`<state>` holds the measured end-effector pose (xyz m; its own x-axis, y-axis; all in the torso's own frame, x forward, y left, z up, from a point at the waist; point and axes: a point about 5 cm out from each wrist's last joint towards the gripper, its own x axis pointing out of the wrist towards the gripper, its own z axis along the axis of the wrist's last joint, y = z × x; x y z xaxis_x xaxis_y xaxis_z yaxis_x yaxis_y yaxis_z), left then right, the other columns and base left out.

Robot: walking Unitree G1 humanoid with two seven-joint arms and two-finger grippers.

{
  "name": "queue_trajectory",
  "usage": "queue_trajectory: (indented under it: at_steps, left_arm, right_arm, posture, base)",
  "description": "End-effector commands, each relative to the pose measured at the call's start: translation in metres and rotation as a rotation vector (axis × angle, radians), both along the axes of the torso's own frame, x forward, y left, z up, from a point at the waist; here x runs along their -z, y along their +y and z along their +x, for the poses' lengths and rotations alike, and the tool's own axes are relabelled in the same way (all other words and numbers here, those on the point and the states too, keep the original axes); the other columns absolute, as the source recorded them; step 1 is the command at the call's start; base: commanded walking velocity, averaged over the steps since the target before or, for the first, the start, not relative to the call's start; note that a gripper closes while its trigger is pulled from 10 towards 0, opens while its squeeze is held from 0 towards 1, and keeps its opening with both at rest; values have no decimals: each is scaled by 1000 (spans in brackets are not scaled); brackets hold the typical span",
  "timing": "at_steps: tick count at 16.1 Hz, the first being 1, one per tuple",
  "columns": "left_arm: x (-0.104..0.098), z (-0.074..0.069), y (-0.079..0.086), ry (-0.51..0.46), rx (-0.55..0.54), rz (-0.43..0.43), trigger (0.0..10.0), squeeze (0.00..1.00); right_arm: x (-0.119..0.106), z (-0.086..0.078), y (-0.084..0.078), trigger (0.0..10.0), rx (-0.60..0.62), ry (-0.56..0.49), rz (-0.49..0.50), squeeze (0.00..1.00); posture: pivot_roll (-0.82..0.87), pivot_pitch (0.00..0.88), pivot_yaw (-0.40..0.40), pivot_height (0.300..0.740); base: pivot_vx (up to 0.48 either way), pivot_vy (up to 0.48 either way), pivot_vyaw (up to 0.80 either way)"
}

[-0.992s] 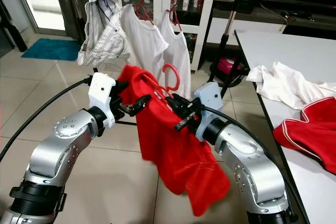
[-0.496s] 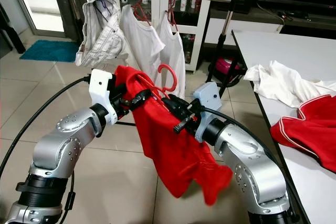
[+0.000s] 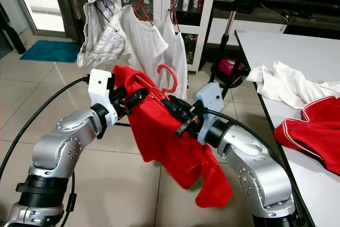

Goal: Hang hanger

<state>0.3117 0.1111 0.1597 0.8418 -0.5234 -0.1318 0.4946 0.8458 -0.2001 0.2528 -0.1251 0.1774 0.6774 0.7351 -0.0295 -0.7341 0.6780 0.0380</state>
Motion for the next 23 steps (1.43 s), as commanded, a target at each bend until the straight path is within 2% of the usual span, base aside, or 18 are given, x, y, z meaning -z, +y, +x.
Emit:
queue_trajectory:
  at_steps: [1, 16, 19, 21, 23]
  left_arm:
    - [1, 2, 1, 8, -10, 7, 0, 0]
    - [1, 3, 8, 3, -51, -14, 0, 0]
    - [-7, 2, 19, -10, -82, 4, 0, 0]
    - [-11, 2, 22, -19, -86, 5, 0, 0]
    - [-24, -3, 21, -42, -20, 24, 0, 0]
  right_arm:
    - [-11, -1, 1, 0, -22, -57, 13, 0]
    - [-9, -2, -3, 0, -20, -59, 1, 0]
    - [-2, 5, -11, 0, 54, -42, -62, 0]
    - [0, 5, -14, 0, 59, -33, -75, 0]
    - [12, 7, -27, 0, 106, 10, -185, 0]
  posture:
    - [-132, 0, -16, 740]
    - [-141, 0, -9, 740]
    - [-139, 0, -13, 740]
    - [-140, 0, -10, 740]
    - [-141, 0, -5, 740]
  base:
    - [0, 0, 0]
    - [0, 0, 0]
    - [0, 0, 0]
    - [0, 0, 0]
    - [0, 0, 0]
